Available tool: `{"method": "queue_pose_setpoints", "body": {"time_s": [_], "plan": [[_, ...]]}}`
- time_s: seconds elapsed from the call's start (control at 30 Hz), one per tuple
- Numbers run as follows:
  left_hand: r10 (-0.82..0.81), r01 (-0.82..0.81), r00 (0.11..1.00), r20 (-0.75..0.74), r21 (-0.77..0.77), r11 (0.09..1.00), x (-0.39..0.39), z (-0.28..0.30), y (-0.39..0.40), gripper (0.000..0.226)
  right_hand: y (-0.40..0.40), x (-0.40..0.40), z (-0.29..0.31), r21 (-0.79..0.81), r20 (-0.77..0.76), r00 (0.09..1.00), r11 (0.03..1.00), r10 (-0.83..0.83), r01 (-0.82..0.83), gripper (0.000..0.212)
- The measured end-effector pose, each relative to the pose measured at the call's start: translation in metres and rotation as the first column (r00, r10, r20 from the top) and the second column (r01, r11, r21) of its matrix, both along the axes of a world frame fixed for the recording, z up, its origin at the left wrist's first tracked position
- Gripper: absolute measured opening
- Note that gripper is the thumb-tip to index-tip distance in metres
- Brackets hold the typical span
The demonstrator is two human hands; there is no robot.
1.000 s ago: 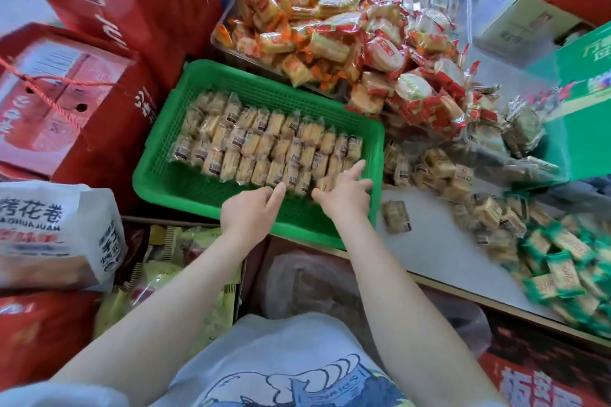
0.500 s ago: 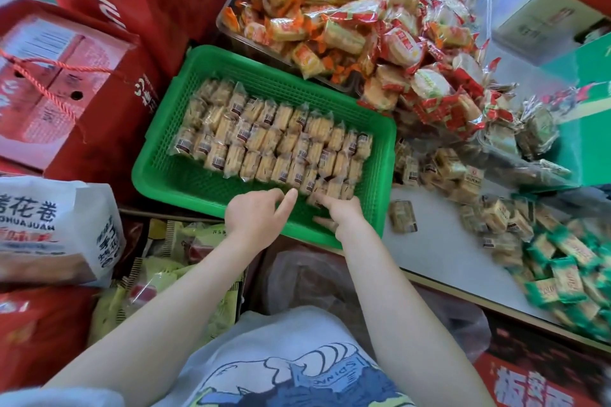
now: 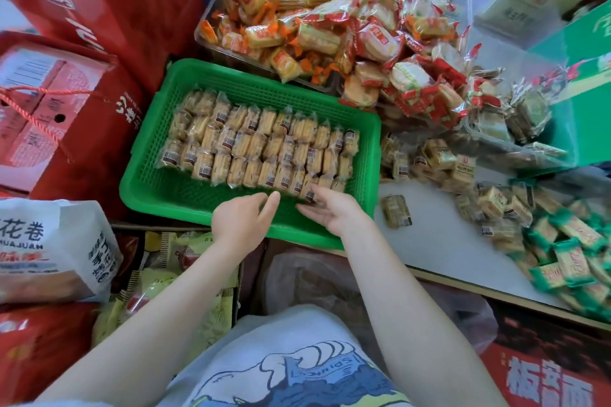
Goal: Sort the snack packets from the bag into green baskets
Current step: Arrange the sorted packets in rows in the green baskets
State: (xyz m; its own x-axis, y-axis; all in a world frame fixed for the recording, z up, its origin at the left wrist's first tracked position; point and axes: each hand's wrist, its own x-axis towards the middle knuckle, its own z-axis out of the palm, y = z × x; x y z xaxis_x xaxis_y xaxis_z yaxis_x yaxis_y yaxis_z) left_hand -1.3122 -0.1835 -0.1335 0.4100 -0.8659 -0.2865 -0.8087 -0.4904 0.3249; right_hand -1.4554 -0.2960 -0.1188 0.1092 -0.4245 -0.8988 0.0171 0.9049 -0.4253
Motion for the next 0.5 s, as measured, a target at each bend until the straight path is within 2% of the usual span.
{"method": "queue_pose_setpoints", "body": {"time_s": [0.07,0.13,0.17,0.23,0.33,0.4,0.5], "plan": [[0.055,-0.054,0.998,-0.035,0.019,0.998,0.0,0.002,-0.001,0.058,0.005,-0.017,0.014,0.0,0.057,0.997,0.998,0.057,-0.057,0.068],[0.105,-0.109,0.985,-0.139,-0.02,0.994,-0.007,0.008,-0.006,0.051,0.009,-0.044,0.028,-0.079,0.119,0.987,0.992,0.11,-0.101,0.083],[0.114,-0.129,0.971,-0.21,-0.062,0.99,-0.016,0.011,-0.01,0.049,0.01,-0.059,0.035,-0.135,0.123,0.979,0.98,0.161,-0.144,0.078],[0.08,-0.134,0.934,-0.347,-0.133,0.982,-0.044,0.019,-0.024,0.043,0.01,-0.092,0.047,-0.253,0.07,0.978,0.951,0.199,-0.175,0.05],[-0.009,-0.053,0.85,-0.526,-0.104,0.993,-0.092,0.024,-0.046,0.034,-0.005,-0.142,0.037,-0.351,-0.158,0.987,0.932,0.032,-0.086,0.019],[-0.039,0.012,0.833,-0.552,-0.052,0.999,-0.114,0.019,-0.054,0.026,-0.022,-0.17,0.013,-0.362,-0.348,0.933,0.931,-0.093,-0.043,0.004],[-0.031,0.061,0.855,-0.517,0.041,0.997,-0.127,0.009,-0.058,0.029,-0.048,-0.195,-0.034,-0.332,-0.54,0.832,0.94,-0.125,-0.075,0.016]]}}
